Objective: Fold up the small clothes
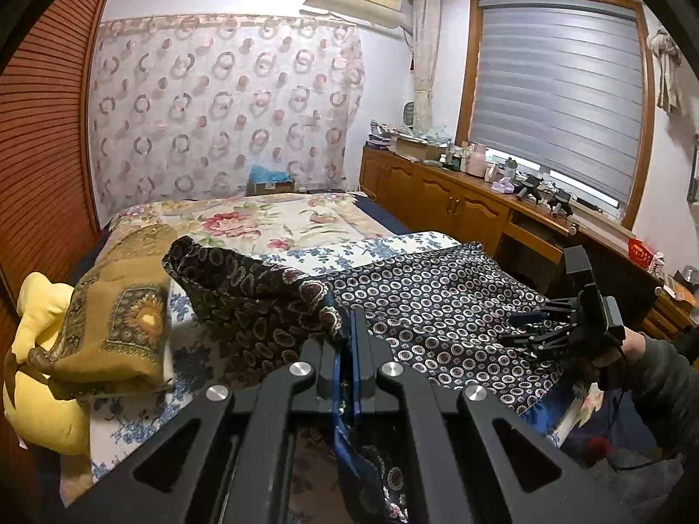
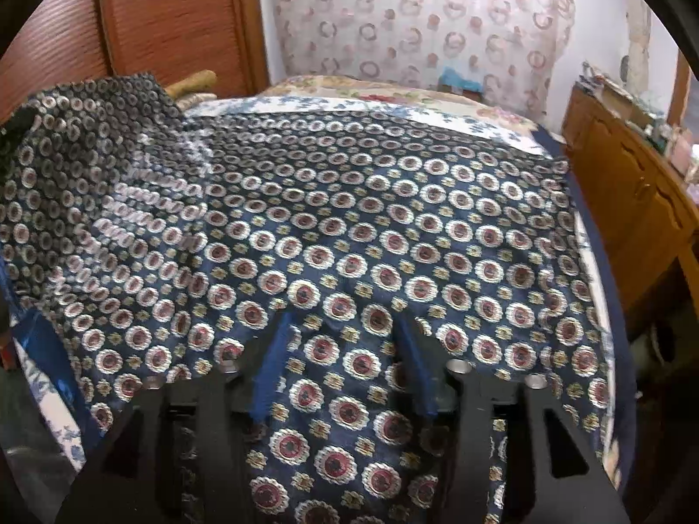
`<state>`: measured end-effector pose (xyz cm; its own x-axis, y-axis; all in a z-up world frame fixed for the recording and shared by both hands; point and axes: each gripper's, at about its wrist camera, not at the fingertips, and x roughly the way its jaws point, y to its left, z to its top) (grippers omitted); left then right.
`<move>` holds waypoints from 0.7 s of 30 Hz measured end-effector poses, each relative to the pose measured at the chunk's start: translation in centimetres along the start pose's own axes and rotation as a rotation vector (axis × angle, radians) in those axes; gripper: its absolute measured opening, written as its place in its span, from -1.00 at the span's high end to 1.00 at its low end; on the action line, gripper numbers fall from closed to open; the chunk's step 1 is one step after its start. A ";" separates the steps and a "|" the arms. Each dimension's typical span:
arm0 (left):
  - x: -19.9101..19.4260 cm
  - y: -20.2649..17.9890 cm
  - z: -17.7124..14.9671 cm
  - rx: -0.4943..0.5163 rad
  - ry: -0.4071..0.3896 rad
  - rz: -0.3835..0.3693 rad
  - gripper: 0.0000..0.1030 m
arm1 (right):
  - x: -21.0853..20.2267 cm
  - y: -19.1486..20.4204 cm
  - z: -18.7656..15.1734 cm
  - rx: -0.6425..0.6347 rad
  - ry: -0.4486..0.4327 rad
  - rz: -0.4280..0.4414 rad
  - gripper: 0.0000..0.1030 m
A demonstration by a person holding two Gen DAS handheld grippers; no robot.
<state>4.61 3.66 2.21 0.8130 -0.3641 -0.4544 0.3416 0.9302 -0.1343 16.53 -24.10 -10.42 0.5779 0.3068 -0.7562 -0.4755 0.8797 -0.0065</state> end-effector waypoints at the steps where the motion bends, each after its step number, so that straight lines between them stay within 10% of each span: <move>1: 0.1 0.0 0.1 0.001 0.000 -0.002 0.99 | 0.0 0.0 -0.1 0.004 0.009 -0.020 -0.13; 21: 4.5 -6.9 5.1 0.120 -0.010 -0.167 0.99 | -6.7 -2.4 -2.9 0.113 -0.072 0.005 0.02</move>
<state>8.27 -4.66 5.58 0.7448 -0.5141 -0.4255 0.5253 0.8449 -0.1014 11.88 -29.32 -7.19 0.6238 0.3330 -0.7071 -0.4032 0.9121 0.0739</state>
